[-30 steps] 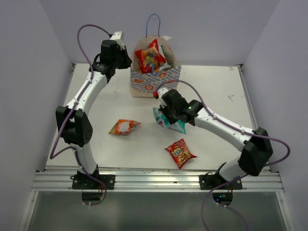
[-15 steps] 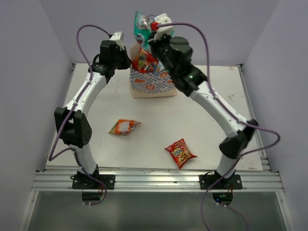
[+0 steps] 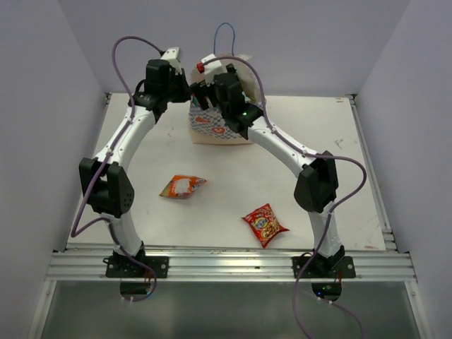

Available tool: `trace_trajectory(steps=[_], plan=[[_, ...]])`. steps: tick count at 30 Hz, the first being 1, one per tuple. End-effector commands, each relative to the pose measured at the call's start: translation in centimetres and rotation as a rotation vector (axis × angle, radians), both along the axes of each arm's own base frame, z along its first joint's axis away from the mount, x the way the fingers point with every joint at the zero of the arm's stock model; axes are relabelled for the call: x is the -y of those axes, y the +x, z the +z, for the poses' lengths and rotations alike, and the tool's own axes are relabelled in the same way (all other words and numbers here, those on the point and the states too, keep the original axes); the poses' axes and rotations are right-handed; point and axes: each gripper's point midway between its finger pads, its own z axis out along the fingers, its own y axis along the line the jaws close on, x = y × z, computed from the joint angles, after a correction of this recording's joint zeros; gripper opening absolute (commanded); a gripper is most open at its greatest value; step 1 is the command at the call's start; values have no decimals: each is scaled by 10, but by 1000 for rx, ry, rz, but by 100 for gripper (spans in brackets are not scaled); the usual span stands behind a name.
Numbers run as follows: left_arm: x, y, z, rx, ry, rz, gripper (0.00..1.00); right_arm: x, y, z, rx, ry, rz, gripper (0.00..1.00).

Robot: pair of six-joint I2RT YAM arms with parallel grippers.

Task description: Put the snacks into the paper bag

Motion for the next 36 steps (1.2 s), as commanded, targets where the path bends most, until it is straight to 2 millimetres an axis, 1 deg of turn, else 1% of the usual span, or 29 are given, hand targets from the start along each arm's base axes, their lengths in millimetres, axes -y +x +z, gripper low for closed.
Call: trace_trajectory(steps=[1,2,3,4,5,6,7,8,9,10,11,12,14,15,18,19,21,22,24,28,29,30,32,33,35,36], plan=[[-4,0,47,130,-19,-11,0,20,-22,119,180,132,-11,99],[-4,1,47,128,-20,-14,0,28,-34,141,208,145,-8,99],[-4,1,46,127,-18,-11,0,28,-46,150,208,134,11,99],[-4,1,45,125,-18,-11,0,30,-56,155,207,118,27,99],[-6,1,44,124,-17,-8,0,39,-76,180,230,141,53,99],[-6,1,43,121,-16,-6,0,28,-93,174,189,125,149,99],[-7,1,42,119,-17,-4,0,20,-105,165,134,142,210,99],[-7,1,41,115,-18,-4,0,15,-120,162,99,150,264,99],[-8,1,41,114,-20,-3,0,-2,-149,153,33,145,391,99],[-8,1,39,109,-21,-2,0,-12,-163,134,-27,131,445,99],[-9,1,38,108,-20,-1,0,-21,-177,121,-65,106,488,99],[-9,2,37,106,-22,-2,0,-40,-202,89,-152,51,562,99],[-9,2,36,103,-24,-3,0,-54,-223,59,-231,15,613,99],[-9,2,35,101,-26,-1,0,-67,-237,34,-284,-12,652,98],[-8,2,33,96,-26,-3,0,-90,-261,4,-367,-31,729,98],[-8,2,33,96,-26,-4,0,-97,-264,-13,-401,-45,741,98],[-8,2,32,94,-26,-6,0,-107,-274,-27,-427,-50,773,98],[-8,2,31,92,-27,-5,0,-112,-275,-40,-456,-52,775,98],[-8,1,31,91,-26,-7,0,-117,-280,-54,-479,-57,789,97],[-10,-3,29,89,-20,-6,0,-121,-281,-86,-523,-77,776,96],[-10,-4,25,80,-18,-6,0,-123,-279,-97,-536,-85,769,96],[-11,-5,26,81,-18,-4,0,-123,-279,-107,-548,-92,764,96],[-11,-7,23,76,-14,-6,0,-125,-279,-123,-573,-103,763,96],[-12,-9,25,79,-15,-6,0,-127,-281,-141,-606,-114,764,95],[-13,-11,24,78,-9,-5,0,-129,-282,-157,-641,-119,758,94],[-14,-13,26,82,-7,-1,0,-129,-283,-175,-669,-130,749,94]])
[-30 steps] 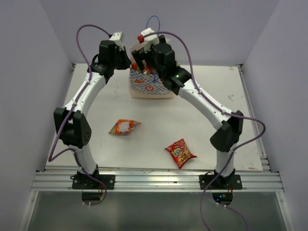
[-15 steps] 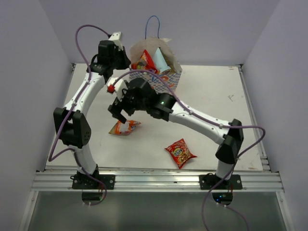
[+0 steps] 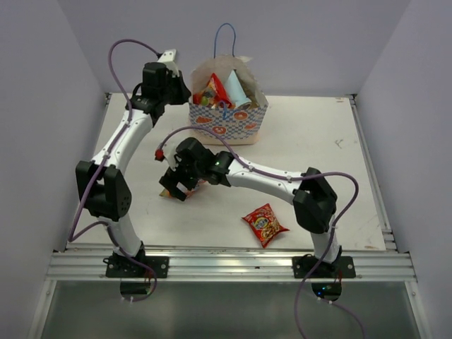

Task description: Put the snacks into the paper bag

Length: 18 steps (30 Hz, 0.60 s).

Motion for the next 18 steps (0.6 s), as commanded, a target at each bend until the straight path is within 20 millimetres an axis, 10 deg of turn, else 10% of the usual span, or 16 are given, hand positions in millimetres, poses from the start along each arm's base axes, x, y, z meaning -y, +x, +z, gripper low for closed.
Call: trace_trajectory(steps=[1,8,14,16,18], plan=[[-8,-9,26,66,8,2,0,-8,-7,-46,-75,-32,3,93],[-14,-14,29,73,20,13,0,4,1,-101,-82,-136,-49,91],[-14,-15,29,74,16,14,0,18,13,-96,-25,-179,-102,41],[-13,-14,29,75,11,11,0,24,14,-92,-9,-190,-123,1],[-12,-13,29,74,6,10,0,33,17,-88,21,-202,-142,0]])
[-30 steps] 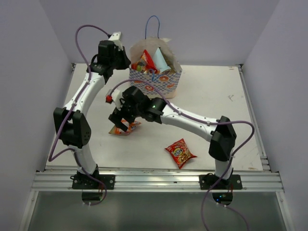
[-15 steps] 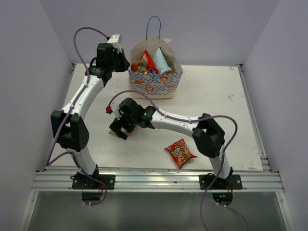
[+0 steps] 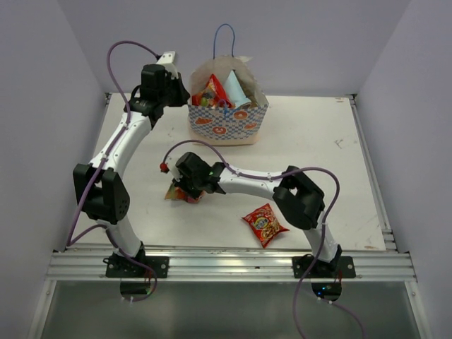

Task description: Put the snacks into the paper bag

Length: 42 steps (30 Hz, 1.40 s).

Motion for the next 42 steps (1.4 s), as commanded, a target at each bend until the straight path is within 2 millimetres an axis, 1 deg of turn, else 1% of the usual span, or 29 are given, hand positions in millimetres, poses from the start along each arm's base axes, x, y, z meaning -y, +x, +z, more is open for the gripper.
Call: trace_trajectory(steps=[1,3,5,8,9,10,11,12,13,14,16,17,18,19,20,22,23,25,26,27,28,29,31,36,37,38,39,40,42], plan=[[-8,-2,29,76,-4,8,0,23,4,11,59,-44,-47,0],[-6,1,30,79,-9,5,0,30,6,18,82,-56,-59,0],[-5,2,32,82,-15,0,0,36,9,37,112,-56,-77,0],[-4,5,34,88,-17,2,0,54,18,120,211,1,-148,0],[-4,6,33,86,-17,1,0,63,19,166,259,70,-176,0],[-4,6,34,86,-21,2,0,71,22,191,296,88,-210,0],[-3,7,31,81,-23,0,0,81,25,228,327,116,-239,0],[-2,7,29,77,-25,-2,0,90,26,257,366,146,-260,0],[-2,7,28,76,-26,-2,0,102,32,278,413,146,-306,0],[-2,7,27,73,-27,-1,0,113,38,311,454,181,-341,0],[-2,7,27,75,-26,-3,0,133,57,341,532,191,-411,0],[-3,8,27,75,-24,-1,0,139,63,366,574,237,-439,0],[-3,8,27,76,-23,0,0,145,72,377,620,240,-452,0],[-2,9,29,81,-21,1,0,157,88,386,655,251,-494,0],[-3,9,29,82,-19,2,0,157,103,401,704,314,-520,0],[-4,10,32,86,-20,5,0,163,132,406,750,340,-558,0],[-3,10,31,82,-22,4,0,164,163,402,759,361,-583,0],[-3,11,33,85,-24,3,0,159,190,394,753,374,-583,0],[-2,12,34,86,-24,3,0,156,215,380,744,375,-595,0],[-3,12,37,91,-25,5,0,149,223,375,724,404,-575,0],[-3,13,37,89,-24,6,0,152,236,367,710,413,-587,0],[-3,14,36,87,-23,8,0,145,247,356,689,419,-590,0],[-3,14,39,92,-21,8,0,145,259,341,668,417,-597,0],[-5,14,37,88,-10,14,0,155,275,288,586,345,-630,0],[-5,14,37,86,-11,12,0,161,276,280,577,320,-651,7],[-4,14,35,84,-11,12,0,163,276,274,568,303,-657,21],[-5,15,36,86,-11,13,0,168,272,283,582,302,-665,39],[-5,15,35,85,-10,14,0,173,269,289,590,298,-672,65],[-5,17,33,80,-5,16,0,181,256,313,619,313,-674,73]])
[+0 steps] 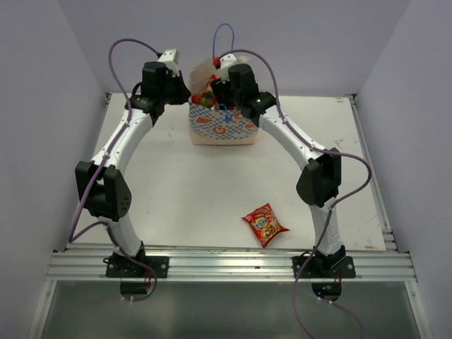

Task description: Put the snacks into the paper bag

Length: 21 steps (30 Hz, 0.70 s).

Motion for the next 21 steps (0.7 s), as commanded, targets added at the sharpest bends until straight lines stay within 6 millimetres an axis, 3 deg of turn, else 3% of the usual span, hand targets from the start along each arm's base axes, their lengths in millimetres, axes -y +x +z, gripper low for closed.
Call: trace_trajectory(steps=[1,3,4,7,10,11,13,14,15,16,21], plan=[[-8,12,31,87,1,25,0,31,-37,134,213,117,-30,76],[-9,13,27,80,3,30,0,43,-61,153,233,94,-28,78],[-9,14,26,79,5,29,0,53,-87,161,231,87,-12,80],[-9,15,25,77,4,31,0,58,-136,141,165,28,41,81],[-8,16,22,72,0,30,0,74,-191,76,-8,-32,82,78],[-8,17,21,69,0,30,0,82,-214,41,-99,-36,87,77],[-7,17,17,62,1,23,0,82,-246,-5,-231,-53,137,74],[-7,17,15,56,0,23,0,87,-265,-44,-333,-52,123,74],[-7,17,15,57,1,21,0,89,-277,-52,-358,-32,132,74],[-6,16,11,48,3,19,0,90,-294,-80,-421,-45,148,73],[-5,17,6,34,0,14,0,91,-323,-124,-532,34,122,73]])
